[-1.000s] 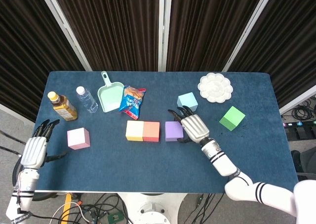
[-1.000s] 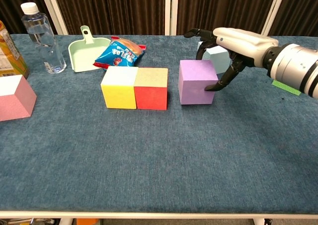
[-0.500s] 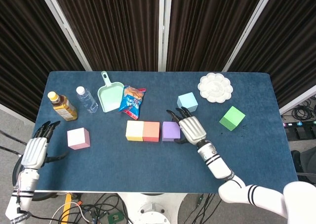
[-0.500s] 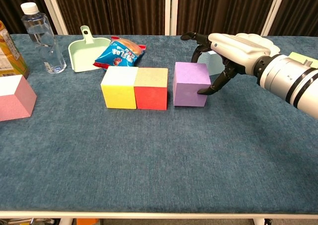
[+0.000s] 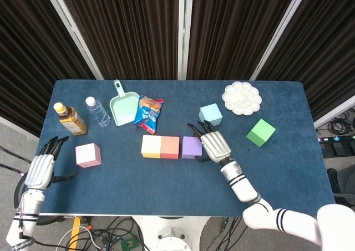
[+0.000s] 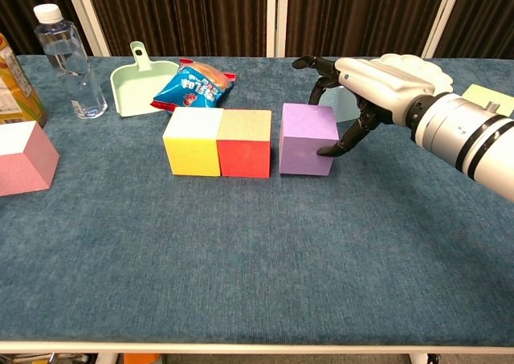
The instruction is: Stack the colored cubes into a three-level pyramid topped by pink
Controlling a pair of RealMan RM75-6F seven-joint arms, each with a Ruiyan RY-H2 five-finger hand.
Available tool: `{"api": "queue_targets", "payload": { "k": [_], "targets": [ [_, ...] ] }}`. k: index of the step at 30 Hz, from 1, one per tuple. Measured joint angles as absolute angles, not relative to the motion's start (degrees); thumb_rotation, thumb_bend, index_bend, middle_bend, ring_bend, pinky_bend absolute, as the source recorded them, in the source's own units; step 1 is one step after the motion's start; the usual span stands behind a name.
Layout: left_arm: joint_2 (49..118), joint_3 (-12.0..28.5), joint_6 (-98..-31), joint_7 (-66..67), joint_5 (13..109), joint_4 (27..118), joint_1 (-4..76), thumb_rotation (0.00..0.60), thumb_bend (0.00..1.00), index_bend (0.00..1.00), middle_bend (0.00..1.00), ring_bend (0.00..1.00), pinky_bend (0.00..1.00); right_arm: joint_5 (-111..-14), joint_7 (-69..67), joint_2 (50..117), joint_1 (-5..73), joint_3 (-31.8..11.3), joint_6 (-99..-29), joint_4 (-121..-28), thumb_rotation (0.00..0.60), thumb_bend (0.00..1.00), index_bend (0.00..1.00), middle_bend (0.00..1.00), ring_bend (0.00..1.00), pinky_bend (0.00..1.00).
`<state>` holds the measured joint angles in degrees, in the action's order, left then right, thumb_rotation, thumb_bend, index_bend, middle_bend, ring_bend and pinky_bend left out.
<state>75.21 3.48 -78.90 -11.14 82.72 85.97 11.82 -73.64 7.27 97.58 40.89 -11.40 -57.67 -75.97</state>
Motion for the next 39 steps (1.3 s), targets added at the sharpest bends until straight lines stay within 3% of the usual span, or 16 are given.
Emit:
{"api": "queue_targets", "payload": {
  "k": [39],
  "targets": [
    [75.4, 3.6, -77.4, -13.4, 82.5, 84.4, 11.7, 0.600, 0.11, 0.09, 0.12, 0.03, 0.13, -70.0, 11.4, 99.2, 42.1, -12.4, -56.3, -76.5, 0.600, 0.17, 0.00, 0.51, 0.07, 0.00]
  ]
}}
